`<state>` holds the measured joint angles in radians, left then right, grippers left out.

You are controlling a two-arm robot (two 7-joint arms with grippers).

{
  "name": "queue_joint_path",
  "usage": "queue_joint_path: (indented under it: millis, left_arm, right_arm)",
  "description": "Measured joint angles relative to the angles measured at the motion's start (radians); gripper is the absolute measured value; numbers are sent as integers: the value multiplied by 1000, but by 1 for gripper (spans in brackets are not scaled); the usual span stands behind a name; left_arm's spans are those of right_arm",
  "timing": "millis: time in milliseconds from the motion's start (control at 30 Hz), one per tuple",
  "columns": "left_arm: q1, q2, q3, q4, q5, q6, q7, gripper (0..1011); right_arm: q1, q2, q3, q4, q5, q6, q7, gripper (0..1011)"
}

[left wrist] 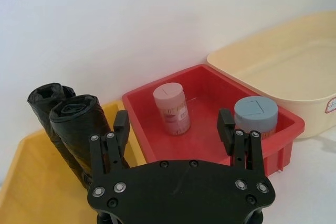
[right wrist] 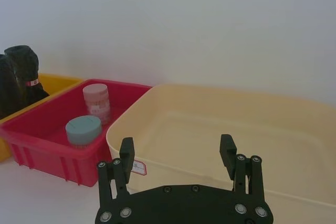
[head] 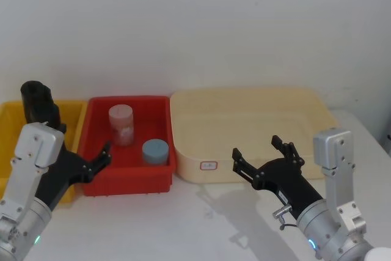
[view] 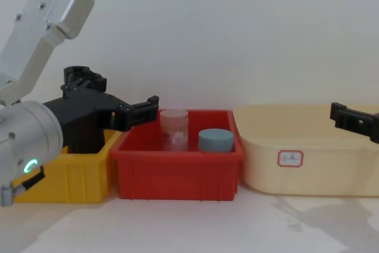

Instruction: Pick up the garbage bag with the one hand and transfer it to the other hand.

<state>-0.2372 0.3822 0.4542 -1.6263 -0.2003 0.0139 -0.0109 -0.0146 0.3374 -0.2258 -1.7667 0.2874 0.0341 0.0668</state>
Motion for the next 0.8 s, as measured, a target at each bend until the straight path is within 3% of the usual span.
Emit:
queue_joint_path:
  millis: [800]
  left_arm:
    - [0, 0, 0, 0, 0, 0, 0, 1001]
  right_arm:
    - [0, 0, 0, 0, 0, 0, 0, 1001]
